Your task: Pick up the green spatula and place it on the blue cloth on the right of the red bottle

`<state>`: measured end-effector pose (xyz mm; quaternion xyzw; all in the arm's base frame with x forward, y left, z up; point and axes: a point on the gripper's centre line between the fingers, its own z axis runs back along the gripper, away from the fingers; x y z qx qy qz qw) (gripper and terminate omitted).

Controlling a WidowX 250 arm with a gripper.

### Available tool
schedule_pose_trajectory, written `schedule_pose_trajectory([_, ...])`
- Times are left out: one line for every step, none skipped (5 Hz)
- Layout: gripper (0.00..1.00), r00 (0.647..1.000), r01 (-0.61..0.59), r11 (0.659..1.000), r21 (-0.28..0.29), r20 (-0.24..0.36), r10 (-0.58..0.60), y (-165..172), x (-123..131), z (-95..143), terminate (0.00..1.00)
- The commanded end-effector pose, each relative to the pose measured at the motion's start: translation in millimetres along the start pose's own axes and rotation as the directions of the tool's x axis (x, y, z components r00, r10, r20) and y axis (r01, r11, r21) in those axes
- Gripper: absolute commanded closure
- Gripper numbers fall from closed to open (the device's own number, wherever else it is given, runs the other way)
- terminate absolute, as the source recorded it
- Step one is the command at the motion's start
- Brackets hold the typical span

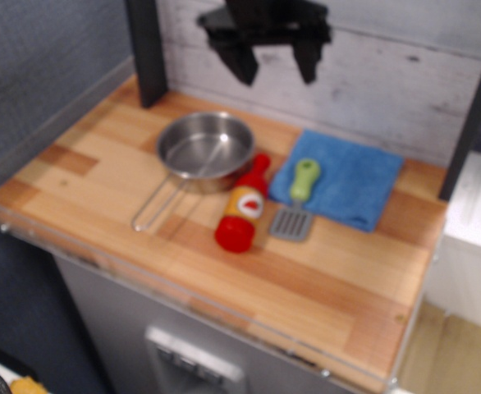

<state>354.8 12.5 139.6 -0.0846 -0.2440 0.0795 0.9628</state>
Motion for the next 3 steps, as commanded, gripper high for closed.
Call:
schedule_pose_trajectory([0.00, 0.996, -0.010, 1.000, 0.003, 0.093, 0.010, 10.1, 5.4, 48.7, 0.00])
schedule_pose_trajectory([0.00, 0.996, -0.010, 1.000, 0.003, 0.093, 0.010, 10.1, 5.4, 48.7, 0.00])
schedule_pose_trajectory([0.00, 0.996, -0.010, 1.000, 0.003, 0.093, 0.010, 10.1, 5.4, 48.7, 1.00])
